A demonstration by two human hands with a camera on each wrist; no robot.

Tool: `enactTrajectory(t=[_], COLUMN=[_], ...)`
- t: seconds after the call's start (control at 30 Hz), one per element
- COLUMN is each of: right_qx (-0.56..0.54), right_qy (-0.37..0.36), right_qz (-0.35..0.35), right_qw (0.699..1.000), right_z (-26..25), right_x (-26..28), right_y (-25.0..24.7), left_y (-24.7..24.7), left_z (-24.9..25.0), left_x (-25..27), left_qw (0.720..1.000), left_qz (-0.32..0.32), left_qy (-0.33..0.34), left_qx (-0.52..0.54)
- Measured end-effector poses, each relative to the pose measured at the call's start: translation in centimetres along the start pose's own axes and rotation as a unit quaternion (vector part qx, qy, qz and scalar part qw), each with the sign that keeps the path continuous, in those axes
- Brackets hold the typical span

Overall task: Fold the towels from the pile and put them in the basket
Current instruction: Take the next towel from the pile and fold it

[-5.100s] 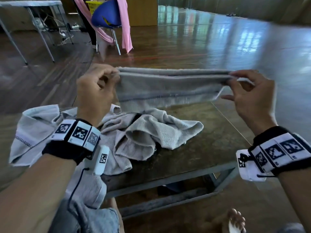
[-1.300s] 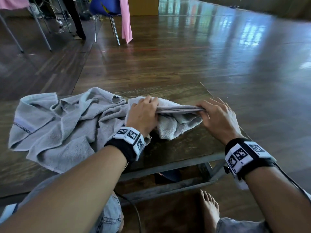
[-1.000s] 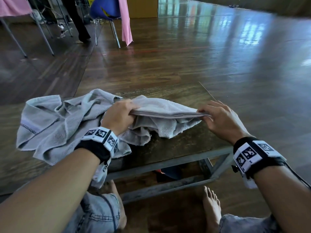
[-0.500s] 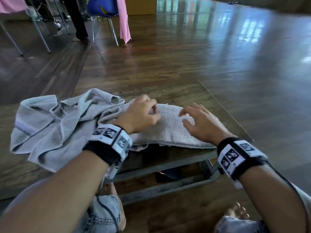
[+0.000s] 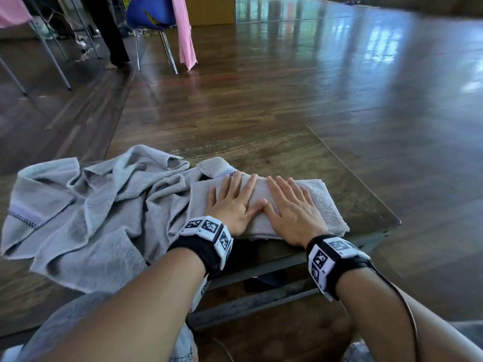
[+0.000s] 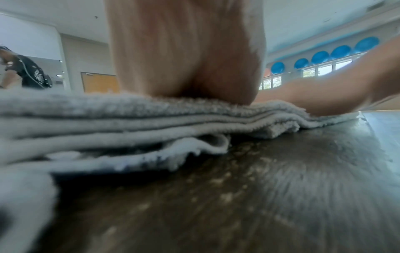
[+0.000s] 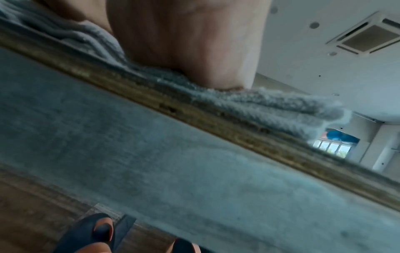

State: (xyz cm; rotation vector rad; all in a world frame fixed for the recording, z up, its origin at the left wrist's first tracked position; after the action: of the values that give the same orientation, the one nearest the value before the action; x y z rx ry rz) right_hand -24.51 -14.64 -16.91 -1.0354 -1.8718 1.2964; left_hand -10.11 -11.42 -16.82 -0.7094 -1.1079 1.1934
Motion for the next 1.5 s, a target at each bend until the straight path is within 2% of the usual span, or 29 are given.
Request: enactTrajectory(t=[0.37, 0.53, 0.87, 0.93, 1.0, 1.07, 1.1, 1.17, 1.3, 1.5], right_qx=[0.009, 0.01, 0.004, 0.0, -0.008, -0.008, -0.006, -0.002, 0.01, 0.005], right_qy=[0.079, 0.123, 0.209, 0.155, 0.04, -0.049, -0.064, -0.06, -0.044, -0.041], right_qz=[-0.027, -0.017, -0.071, -0.036, 0.01, 0.002, -0.013, -0.044, -0.058, -0.086], right_qw=[0.996, 0.992, 0.975, 0.987, 0.999, 0.999, 0.998, 0.997, 0.997, 0.995], right_z=[3.3, 4.3, 3.8, 1.4, -2.1, -5.2, -6.1, -6.4, -5.9, -5.7], right_x=[0.8, 1.2, 1.6, 1.1, 0.7, 0.7, 0.9, 1.3, 1.4, 1.0], right_y=[-0.5, -0.8, -1.4, -2.0, -2.6, -2.0, -1.3, 0.4, 1.8, 2.0], left_y=[-0.3, -0.5, -2.1, -3.6, -5.4, -6.8, -7.1, -7.0, -6.6, -6.3], left_z=[-4.0, -5.3, -6.7, -6.5, -6.4, -6.8, -7.1, -7.5, -8.4, -9.3], left_x=[1.3, 1.7, 3.1, 3.7, 4.0, 4.1, 4.1, 4.3, 4.8, 4.2], left_qw=[0.997, 0.993, 0.979, 0.976, 0.978, 0.979, 0.979, 0.975, 0.961, 0.941], left_qz=[-0.046, -0.066, -0.097, -0.105, -0.102, -0.07, -0.054, -0.03, 0.015, -0.006], left_qy=[-0.068, -0.099, -0.156, -0.168, -0.177, -0.189, -0.197, -0.215, -0.257, -0.27], left_qx=[-0.002, 0.004, -0.089, -0.087, -0.043, 0.001, 0.023, 0.054, 0.097, 0.203])
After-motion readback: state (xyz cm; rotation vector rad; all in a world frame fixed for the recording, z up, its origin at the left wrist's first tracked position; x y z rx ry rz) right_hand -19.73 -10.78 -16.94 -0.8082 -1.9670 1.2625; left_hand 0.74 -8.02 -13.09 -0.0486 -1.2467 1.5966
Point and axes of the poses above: each hand's wrist, its own x-axis away from the middle knuckle, its own y-axis out of the palm, z = x × y, the point moved 7 cm from there along -x, towards the middle knuckle, and after that the axes turned 6 degrees about -z, right-handed, at the moved point
